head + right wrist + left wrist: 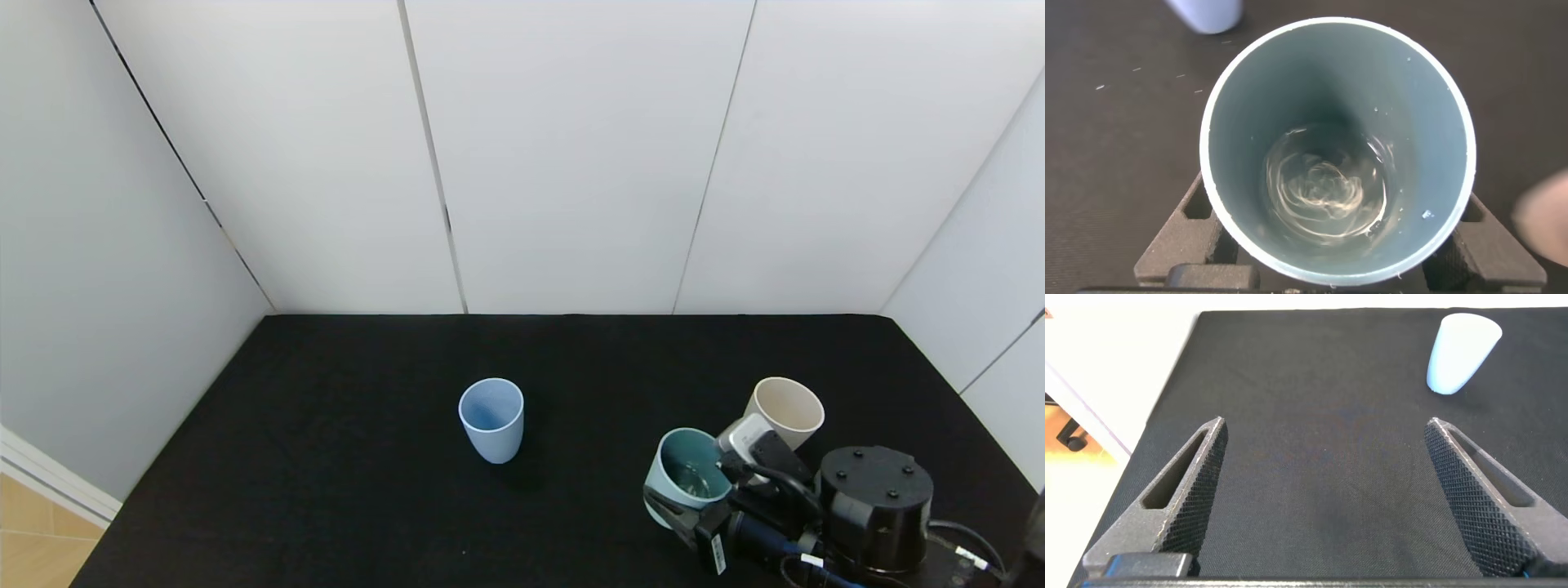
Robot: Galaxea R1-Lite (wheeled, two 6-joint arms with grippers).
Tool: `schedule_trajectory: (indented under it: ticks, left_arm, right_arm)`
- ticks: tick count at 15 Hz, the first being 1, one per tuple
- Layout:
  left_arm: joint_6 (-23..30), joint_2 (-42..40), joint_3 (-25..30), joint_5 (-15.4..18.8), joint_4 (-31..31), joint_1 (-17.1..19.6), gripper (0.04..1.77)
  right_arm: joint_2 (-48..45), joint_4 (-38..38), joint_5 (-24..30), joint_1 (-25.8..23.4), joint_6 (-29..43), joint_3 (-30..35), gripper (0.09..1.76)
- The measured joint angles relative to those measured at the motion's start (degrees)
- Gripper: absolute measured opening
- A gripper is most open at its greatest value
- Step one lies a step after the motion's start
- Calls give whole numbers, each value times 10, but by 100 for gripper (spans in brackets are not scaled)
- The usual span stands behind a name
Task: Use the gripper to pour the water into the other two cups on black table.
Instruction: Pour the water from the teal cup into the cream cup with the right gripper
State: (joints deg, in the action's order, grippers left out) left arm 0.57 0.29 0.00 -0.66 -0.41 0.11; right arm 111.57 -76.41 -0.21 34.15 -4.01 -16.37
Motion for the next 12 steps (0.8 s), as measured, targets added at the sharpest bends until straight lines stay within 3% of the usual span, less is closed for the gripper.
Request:
schedule_trajectory:
  ticks: [5, 12]
  left_arm:
    - [0, 0, 0, 0, 0, 0, 172]
    - [0, 0, 0, 0, 0, 0, 172]
  right_arm:
    - [-146, 228, 1, -102, 0, -92, 121]
    - [-238, 373, 17, -247, -4, -196, 121]
